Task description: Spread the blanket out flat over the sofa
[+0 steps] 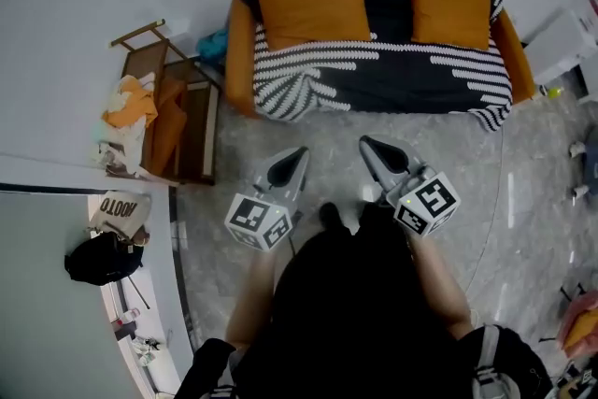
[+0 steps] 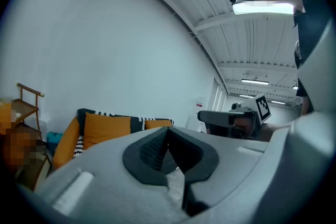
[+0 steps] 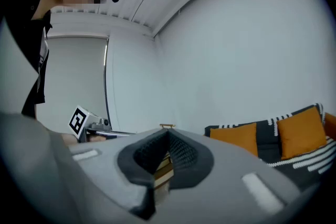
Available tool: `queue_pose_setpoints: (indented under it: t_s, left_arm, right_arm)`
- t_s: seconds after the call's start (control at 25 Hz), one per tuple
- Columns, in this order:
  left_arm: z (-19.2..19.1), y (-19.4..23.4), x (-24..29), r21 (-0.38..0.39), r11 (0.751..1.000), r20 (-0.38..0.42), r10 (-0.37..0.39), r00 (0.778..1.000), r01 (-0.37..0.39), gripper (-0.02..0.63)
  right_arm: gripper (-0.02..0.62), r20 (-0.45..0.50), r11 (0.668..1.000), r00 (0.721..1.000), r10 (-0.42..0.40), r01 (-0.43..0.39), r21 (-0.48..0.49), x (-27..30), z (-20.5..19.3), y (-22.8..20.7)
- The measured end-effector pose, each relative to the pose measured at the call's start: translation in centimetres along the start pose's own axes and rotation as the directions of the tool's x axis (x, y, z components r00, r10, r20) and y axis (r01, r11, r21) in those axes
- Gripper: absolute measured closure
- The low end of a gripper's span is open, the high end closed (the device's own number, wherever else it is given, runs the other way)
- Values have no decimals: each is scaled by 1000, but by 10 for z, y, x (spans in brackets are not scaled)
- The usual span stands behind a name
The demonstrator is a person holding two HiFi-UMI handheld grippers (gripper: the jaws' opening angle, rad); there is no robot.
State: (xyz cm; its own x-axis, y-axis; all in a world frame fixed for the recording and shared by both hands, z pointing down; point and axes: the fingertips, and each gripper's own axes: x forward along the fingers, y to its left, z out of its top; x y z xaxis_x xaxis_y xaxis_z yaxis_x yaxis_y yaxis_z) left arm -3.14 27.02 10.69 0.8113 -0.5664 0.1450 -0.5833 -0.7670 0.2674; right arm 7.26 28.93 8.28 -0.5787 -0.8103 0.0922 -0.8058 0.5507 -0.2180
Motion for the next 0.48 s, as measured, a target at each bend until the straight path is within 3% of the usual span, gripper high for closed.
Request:
queue_pose_setpoints:
  t_s: [0.48]
  left_arm:
    - [-6,8,3,-47,999,14,-17,1000,18,597]
  right_arm:
    - [594,-43,999,999,-4,6,38,5,-12,-10]
